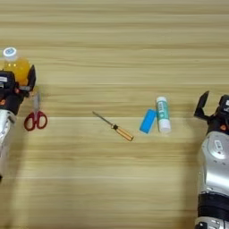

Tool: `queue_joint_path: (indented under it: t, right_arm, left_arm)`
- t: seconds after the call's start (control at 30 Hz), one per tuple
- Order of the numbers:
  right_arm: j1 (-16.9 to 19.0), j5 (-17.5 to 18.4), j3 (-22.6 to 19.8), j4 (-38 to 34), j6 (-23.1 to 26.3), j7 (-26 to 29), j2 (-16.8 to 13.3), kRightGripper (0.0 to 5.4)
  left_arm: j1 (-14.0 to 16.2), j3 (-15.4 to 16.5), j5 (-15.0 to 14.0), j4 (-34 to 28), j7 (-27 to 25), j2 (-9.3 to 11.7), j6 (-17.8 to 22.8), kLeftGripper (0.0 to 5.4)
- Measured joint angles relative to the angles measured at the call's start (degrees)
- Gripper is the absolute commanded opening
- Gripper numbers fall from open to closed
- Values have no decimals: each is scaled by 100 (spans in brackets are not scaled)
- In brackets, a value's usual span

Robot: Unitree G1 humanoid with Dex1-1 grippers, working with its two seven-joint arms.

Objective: Move the objects on the table

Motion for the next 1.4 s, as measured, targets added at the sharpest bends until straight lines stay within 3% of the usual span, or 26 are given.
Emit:
queue_joint_path:
  t: [0.37,0.63,1.4]
  right_arm:
    - [-25,0,85,37,-64,6,0,540]
    - [-25,1,116,37,-65,7,0,540]
    - [-24,6,165,30,-66,9,2,540]
  left_arm:
    - [-28,-840,-216,-28,-1185,-355,355,334]
    - [-26,-982,-197,88,-1486,-351,473,334]
    - [-49,-959,-164,723,-1469,-349,349,334]
